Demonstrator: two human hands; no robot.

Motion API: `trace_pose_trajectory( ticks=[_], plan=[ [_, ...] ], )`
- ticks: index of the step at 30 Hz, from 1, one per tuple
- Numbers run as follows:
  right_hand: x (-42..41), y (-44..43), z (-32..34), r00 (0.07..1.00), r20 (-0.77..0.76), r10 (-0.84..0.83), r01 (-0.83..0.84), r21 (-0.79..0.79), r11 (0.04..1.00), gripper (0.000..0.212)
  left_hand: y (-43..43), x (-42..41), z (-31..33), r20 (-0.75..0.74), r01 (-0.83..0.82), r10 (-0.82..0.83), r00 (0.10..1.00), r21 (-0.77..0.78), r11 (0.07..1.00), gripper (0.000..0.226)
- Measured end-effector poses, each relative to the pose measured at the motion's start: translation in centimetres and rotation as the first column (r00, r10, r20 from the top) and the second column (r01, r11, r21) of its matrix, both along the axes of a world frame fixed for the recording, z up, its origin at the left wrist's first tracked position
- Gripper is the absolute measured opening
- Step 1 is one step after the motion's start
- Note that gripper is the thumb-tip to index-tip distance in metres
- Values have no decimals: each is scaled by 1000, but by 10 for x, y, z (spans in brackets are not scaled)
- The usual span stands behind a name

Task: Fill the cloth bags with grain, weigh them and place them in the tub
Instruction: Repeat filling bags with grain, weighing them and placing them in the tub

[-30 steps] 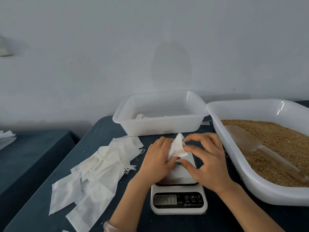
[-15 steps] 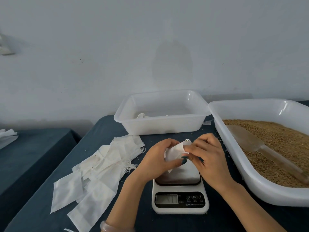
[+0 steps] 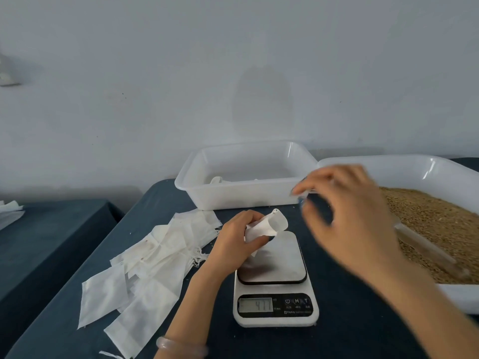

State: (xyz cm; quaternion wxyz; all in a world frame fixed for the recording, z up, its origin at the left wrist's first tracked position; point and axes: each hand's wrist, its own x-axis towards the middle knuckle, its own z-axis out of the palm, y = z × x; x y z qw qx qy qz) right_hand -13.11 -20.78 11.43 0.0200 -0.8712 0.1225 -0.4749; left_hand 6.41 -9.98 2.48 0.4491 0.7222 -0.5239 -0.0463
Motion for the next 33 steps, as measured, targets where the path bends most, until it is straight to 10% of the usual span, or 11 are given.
trace_pose_trajectory(
  ticks=[3, 7, 9, 15, 21, 27, 33],
  plan=[
    [-29, -69, 30, 897, -367, -247, 324, 165, 931, 19, 0, 1, -2, -11, -17, 17, 1000, 8, 1000, 26],
    [-48, -133, 16, 209, -949, -237, 661, -42, 750, 30, -1, 3, -5, -5, -41, 42, 999, 20, 999, 27],
    [-50, -139, -3, 67, -980, -187, 662, -97, 744, 32, -2, 4, -6, -1, -49, 50, 999, 23, 999, 27],
    [-46, -135, -12, 150, -981, -125, 707, 18, 707, 35, -2, 4, -8, 9, -60, 60, 998, 23, 998, 27],
    [-40, -146, -11, 539, -840, -63, 695, 401, 597, 25, -2, 4, -7, 25, -68, 67, 997, 41, 997, 28],
    [-43, -153, -20, 460, -819, -342, 803, 219, 554, 39, -2, 4, -7, 23, -72, 71, 997, 48, 996, 29],
    [-31, -140, -36, 444, -874, -194, 664, 176, 727, 20, -2, 3, -7, 22, -61, 59, 998, 64, 996, 29]
  ],
)
